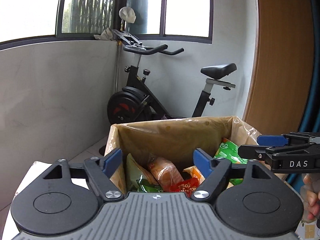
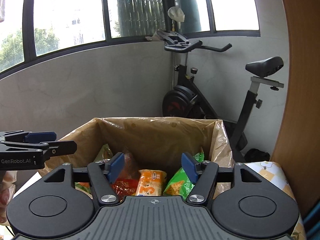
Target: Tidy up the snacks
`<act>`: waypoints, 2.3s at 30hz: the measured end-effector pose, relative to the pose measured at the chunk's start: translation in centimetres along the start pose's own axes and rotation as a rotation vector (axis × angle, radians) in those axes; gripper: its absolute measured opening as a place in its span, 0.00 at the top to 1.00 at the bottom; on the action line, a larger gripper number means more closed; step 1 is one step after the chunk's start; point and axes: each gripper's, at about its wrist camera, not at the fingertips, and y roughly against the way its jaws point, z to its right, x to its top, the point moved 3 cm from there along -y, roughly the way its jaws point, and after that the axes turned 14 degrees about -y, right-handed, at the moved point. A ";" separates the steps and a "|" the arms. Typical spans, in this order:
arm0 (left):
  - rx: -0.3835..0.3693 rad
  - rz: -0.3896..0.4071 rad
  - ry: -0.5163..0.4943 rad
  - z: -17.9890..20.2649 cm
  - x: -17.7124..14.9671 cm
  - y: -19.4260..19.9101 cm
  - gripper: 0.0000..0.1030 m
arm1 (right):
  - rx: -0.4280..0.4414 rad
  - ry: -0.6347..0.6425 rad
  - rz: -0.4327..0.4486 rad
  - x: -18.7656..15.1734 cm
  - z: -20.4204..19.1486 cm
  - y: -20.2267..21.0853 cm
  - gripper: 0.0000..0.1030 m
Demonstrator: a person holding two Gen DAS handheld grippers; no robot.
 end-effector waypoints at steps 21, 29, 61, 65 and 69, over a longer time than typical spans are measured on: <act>0.220 0.119 0.039 -0.5 3.5 10.3 0.05 | -0.004 -0.038 0.092 2.4 -3.0 9.6 0.00; 0.313 0.081 0.041 0.0 3.8 11.5 0.05 | -0.001 -0.003 0.105 2.3 -4.0 11.4 0.00; 0.225 0.079 0.046 -1.0 2.8 13.3 0.05 | -0.025 -0.029 0.111 2.1 -3.6 11.8 0.00; 0.219 0.076 0.054 -1.2 2.8 13.5 0.05 | -0.029 -0.030 0.109 2.2 -3.6 11.6 0.00; 0.212 0.080 0.061 -1.4 2.7 13.5 0.05 | -0.028 -0.031 0.109 2.1 -3.6 11.6 0.00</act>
